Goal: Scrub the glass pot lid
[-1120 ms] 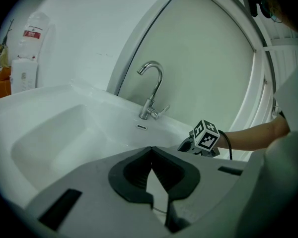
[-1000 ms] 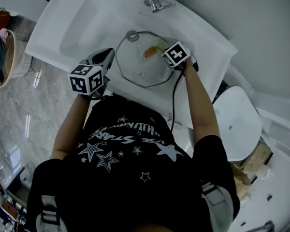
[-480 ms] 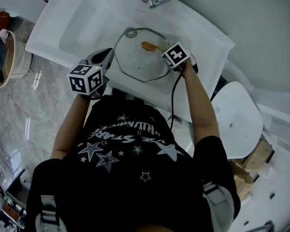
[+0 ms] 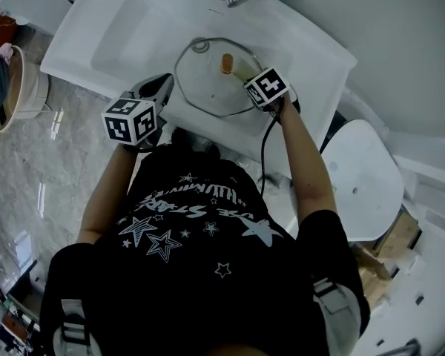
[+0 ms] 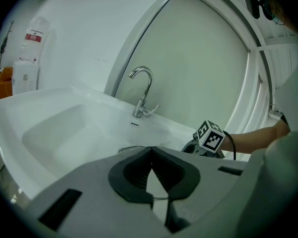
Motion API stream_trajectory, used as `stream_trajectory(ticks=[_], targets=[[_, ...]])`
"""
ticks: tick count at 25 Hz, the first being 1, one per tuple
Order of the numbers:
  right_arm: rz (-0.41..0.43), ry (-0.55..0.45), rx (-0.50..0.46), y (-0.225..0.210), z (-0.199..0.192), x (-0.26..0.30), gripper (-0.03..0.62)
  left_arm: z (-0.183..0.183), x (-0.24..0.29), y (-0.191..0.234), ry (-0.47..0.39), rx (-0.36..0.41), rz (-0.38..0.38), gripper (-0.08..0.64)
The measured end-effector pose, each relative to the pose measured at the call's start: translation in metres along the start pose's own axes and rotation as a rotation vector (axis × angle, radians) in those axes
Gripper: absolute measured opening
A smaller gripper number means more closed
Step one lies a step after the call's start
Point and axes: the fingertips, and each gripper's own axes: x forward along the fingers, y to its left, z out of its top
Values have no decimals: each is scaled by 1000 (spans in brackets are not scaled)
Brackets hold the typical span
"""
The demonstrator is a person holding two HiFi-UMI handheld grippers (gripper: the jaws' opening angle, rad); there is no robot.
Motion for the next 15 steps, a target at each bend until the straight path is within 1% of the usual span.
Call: stream_trajectory(ticks=[4, 8, 15], targets=[[16, -2, -24, 17, -1, -3, 54, -2, -5, -3, -11, -2, 3, 8], [33, -5, -21, 31, -2, -6, 54, -3, -10, -6, -19, -1, 3, 8], [114, -43, 10, 61, -3, -11, 55, -7, -17, -12, -28, -2, 9, 8]])
